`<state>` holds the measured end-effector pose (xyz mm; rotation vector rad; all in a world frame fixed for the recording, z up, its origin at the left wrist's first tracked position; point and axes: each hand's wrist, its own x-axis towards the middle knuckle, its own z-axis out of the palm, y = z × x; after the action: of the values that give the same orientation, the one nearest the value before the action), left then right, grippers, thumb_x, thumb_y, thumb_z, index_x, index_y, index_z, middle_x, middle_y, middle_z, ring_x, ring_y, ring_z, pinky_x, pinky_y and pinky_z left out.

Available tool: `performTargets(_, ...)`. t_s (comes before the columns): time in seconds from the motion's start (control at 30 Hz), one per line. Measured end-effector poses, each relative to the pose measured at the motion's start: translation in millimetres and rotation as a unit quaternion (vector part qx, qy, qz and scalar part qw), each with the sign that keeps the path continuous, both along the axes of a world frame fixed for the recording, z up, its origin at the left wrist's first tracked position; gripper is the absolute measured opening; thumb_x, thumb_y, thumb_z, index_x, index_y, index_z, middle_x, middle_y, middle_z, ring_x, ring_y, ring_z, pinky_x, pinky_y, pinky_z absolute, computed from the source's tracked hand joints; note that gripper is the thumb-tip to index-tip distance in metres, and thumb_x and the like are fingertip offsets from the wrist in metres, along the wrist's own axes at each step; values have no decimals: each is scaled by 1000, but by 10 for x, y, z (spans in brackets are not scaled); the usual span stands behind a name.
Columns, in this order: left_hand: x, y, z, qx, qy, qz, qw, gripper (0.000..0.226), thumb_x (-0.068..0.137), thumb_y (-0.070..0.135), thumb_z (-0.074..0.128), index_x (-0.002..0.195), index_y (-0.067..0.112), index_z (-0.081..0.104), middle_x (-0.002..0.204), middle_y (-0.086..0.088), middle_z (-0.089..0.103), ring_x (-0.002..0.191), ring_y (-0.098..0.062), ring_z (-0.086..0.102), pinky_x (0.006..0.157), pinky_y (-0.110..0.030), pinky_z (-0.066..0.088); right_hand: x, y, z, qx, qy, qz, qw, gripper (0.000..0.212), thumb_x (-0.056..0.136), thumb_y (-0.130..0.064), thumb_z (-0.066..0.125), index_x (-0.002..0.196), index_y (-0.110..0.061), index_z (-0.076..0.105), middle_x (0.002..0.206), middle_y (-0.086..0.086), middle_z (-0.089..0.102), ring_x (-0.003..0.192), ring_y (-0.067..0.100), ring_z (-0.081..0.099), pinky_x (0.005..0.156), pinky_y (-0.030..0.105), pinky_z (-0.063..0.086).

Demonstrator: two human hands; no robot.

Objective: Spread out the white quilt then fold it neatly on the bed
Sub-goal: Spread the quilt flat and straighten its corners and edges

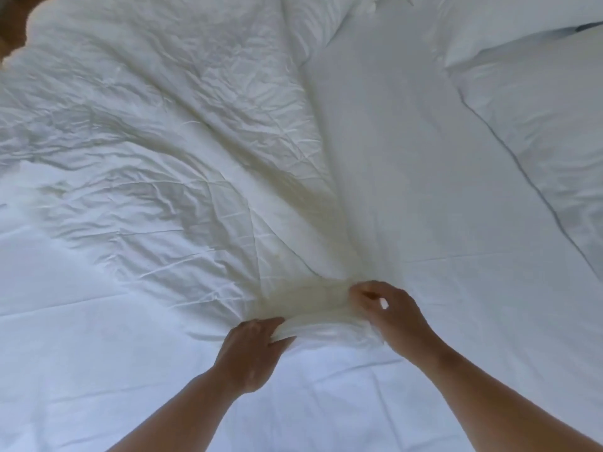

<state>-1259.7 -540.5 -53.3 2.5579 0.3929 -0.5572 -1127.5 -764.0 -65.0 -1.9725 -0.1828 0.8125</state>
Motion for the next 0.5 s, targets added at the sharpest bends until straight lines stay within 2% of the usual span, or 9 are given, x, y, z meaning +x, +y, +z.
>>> performTargets(0.07,-225,11,38,-4,32,-22,999,50,89,62,38,130,42,59,122,13,67,117,-12,58,89,-17,34,0,41,-190,57,71,-201,975,37,76,-60,67,102,-35,72,102,-13,73,98,9,68,90,42,56)
performTargets(0.1,-353,37,47,-8,57,-31,998,60,81,67,32,132,45,56,126,14,65,119,-10,56,90,-15,34,-5,129,-259,54,118,-233,964,44,76,-62,70,109,-34,69,108,-10,71,101,15,68,87,43,57)
performTargets(0.13,-477,98,49,-15,77,-31,996,64,75,68,27,131,52,54,128,16,63,121,-7,55,90,-12,34,-24,255,-309,41,168,-228,958,51,76,-61,74,115,-30,66,110,-4,70,100,20,69,80,39,57)
performTargets(0.17,-560,170,50,-22,103,-23,994,58,74,66,29,127,61,51,129,18,62,122,-6,55,91,-11,35,-55,397,-355,27,218,-210,953,56,73,-57,79,116,-24,65,109,2,71,97,26,70,73,36,57)
performTargets(0.23,-651,318,47,-28,143,-8,989,41,76,59,39,114,74,43,128,20,62,120,-4,56,91,-12,40,-148,651,-417,-2,243,-158,957,59,59,-47,86,105,-16,68,98,9,74,88,30,73,70,41,59)
performTargets(0.3,-663,392,59,-40,156,-27,987,33,74,60,44,103,75,43,120,23,64,115,-2,58,86,-10,41,-244,810,-460,-84,184,-97,975,55,53,-42,79,98,-12,69,93,8,74,85,27,72,73,40,60)
performTargets(0.37,-623,392,89,-55,193,-55,978,29,69,67,54,96,72,45,111,27,63,112,-1,59,87,-7,40,-317,840,-412,-150,106,-56,981,45,64,-34,71,102,-12,64,97,5,70,92,27,68,72,33,52)
performTargets(0.43,-517,314,182,-77,227,-78,968,43,61,70,64,100,67,47,118,29,59,115,1,56,100,-18,43,-348,724,-208,-153,54,-56,985,29,76,-22,61,105,-16,56,96,2,66,92,29,61,73,30,46)
performTargets(0.5,-347,213,248,-95,203,-60,973,48,62,70,68,106,58,52,121,25,60,113,4,57,100,-22,46,-374,496,63,-158,-8,-43,987,24,82,-20,54,105,-22,48,89,-1,64,83,28,58,71,33,48)
